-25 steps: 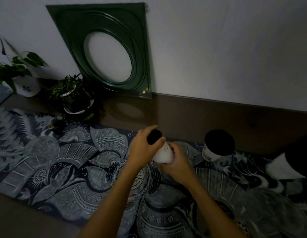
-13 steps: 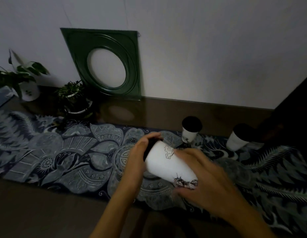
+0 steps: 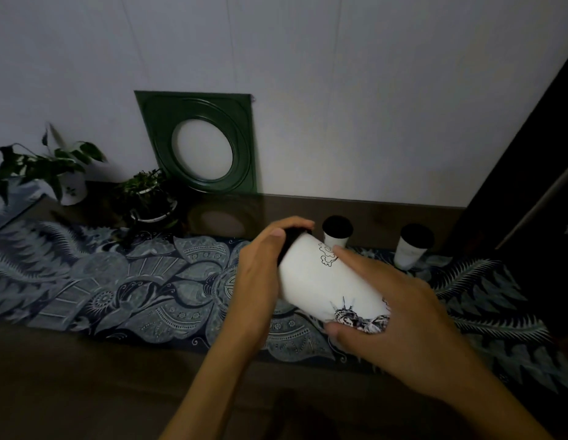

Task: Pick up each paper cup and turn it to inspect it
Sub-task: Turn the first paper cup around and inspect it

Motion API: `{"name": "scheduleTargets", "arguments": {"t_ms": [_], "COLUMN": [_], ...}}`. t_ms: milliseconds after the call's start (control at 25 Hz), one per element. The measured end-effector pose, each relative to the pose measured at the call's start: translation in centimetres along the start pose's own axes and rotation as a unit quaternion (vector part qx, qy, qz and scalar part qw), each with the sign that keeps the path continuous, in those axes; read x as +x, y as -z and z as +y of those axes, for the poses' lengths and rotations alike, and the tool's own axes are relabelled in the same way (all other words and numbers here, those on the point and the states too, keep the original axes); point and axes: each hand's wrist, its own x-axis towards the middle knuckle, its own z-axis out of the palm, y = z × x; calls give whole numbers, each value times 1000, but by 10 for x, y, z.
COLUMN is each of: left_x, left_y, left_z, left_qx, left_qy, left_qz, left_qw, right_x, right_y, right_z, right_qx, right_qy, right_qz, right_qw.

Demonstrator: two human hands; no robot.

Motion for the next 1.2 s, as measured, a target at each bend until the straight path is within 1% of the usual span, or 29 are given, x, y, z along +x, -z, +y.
{"name": "scheduleTargets", "arguments": {"t_ms": [80,160,200,240,280,320,360,400,440,480,520,560,600,640,680,720,760,800,840,880,920,960,1000,1040,1080,1120,1160,1200], "left_x": [-5,-8,-10,-12,-14,-16,-17,-17,-17,-16,-15,-15,-15,-16,-18,-19,-21,-22,-22,-22,-22,-22,-21,-20,-20,-20,-21,-22], "left_y": [-3,-5,-5,-5,-5,-5,-6,-7,-10,-13,-15,-15,-15,-14,-14,-13,-13,-15,-16,-17,-18,-18,-17,-16,-14,-13,-12,-11], "left_z": [7,11,13,15,16,17,18,19,20,22,24,24,24,24,23,23,22,21,21,21,21,21,21,21,22,23,24,25], "left_qx": [17,30,33,28,12,-8,-26,-40,-52,-57,-63,-72,-78,-83,-88,-88,-84,-81,-83,-92,-105,-117,-130,-140,-142,-134,-119,-101], "left_qy": [-15,-30,-34,-35,-33,-30,-25,-12,13,51,90,116,118,101,71,39,14,0,0,15,45,86,125,151,157,145,118,79], "left_qz": [-3,-12,-21,-38,-58,-72,-71,-56,-30,-2,11,10,-1,-16,-31,-43,-49,-46,-37,-25,-11,1,5,3,-1,-4,-8,-14], "left_qw": [1000,999,999,998,998,997,997,998,998,997,994,991,990,991,993,994,995,996,996,995,993,989,984,979,977,980,986,992], "right_x": [-3,-3,-3,-3,-2,-1,0,0,0,-1,-1,-4,-6,-7,-6,-5,-3,-2,-1,-1,-2,-4,-5,-6,-7,-8,-8,-7], "right_y": [6,10,14,18,23,28,33,37,39,40,38,36,36,38,43,46,47,48,50,51,50,50,51,50,50,50,49,49], "right_z": [-1,-2,-1,0,2,2,0,-2,-4,-5,-4,-1,1,-1,-4,-8,-7,-8,-9,-10,-11,-12,-13,-12,-12,-11,-11,-13], "right_qx": [72,161,217,285,357,402,408,363,262,119,-41,-148,-179,-140,-21,158,307,382,399,376,316,218,111,15,-40,-50,-13,81], "right_qy": [-24,-41,-49,-66,-95,-125,-133,-121,-86,-24,53,114,132,104,31,-61,-138,-184,-194,-178,-132,-72,-9,54,98,109,84,28], "right_qz": [-20,-52,-70,-89,-97,-97,-86,-72,-55,-27,0,14,21,16,2,-29,-64,-84,-85,-74,-61,-46,-32,-15,0,14,22,23], "right_qw": [997,985,972,952,924,902,899,921,960,992,998,982,975,985,999,985,939,902,892,906,938,972,993,998,994,993,996,996]}}
